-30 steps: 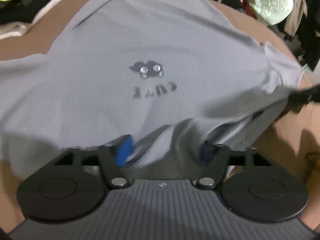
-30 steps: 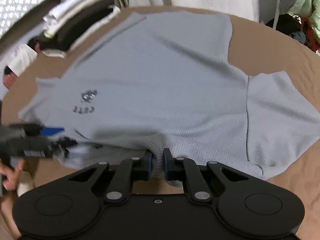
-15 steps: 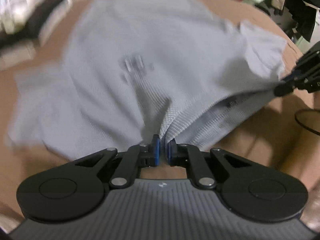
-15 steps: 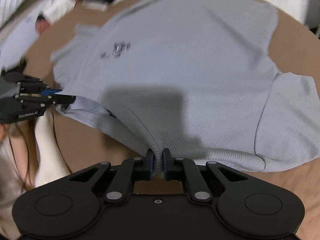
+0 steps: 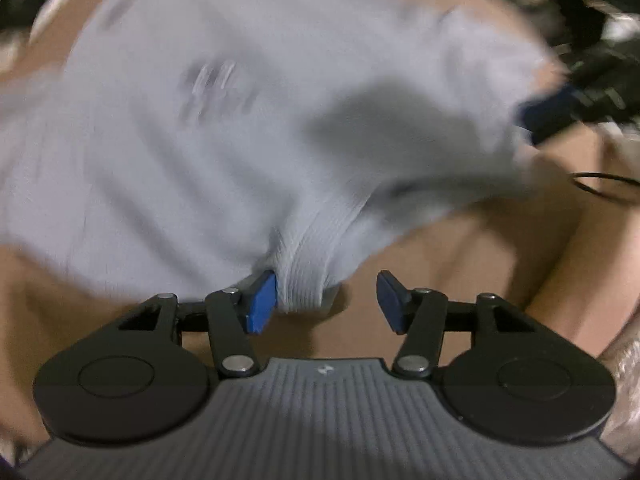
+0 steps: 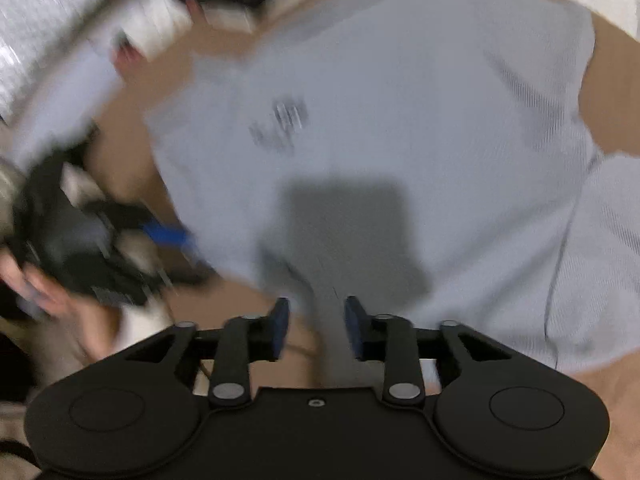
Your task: Fold clothes
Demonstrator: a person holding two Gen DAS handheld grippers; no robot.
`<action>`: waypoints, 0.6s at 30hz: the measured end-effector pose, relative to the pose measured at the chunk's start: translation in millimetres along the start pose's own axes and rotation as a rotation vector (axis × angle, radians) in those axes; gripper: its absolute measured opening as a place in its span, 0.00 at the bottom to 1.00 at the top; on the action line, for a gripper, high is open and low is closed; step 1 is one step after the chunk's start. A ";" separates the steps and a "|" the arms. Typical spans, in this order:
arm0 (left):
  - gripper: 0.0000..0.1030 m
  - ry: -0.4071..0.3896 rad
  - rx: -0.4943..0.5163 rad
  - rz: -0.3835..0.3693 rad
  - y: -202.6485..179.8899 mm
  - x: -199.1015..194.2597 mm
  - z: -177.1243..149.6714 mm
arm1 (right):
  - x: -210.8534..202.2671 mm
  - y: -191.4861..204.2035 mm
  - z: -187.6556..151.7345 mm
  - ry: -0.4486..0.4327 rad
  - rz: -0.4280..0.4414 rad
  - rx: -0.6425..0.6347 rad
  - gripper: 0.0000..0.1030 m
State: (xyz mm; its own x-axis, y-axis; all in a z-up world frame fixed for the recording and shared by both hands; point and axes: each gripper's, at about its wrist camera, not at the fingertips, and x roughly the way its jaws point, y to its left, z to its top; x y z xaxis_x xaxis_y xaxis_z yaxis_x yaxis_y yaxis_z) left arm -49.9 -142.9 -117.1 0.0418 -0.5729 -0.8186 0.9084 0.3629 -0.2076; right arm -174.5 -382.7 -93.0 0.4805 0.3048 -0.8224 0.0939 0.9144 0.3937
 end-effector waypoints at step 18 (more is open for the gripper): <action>0.67 -0.086 0.079 -0.074 13.2 -39.7 77.4 | 0.1 -158.3 151.9 -0.443 -0.023 0.457 0.42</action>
State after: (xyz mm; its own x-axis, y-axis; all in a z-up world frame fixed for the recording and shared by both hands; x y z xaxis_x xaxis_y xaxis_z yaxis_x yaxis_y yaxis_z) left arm -7.3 -172.2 -45.9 0.0057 -0.6583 -0.7528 0.9402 0.2599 -0.2202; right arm -56.9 -567.8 -93.0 0.7800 0.0578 -0.6232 0.4240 0.6836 0.5941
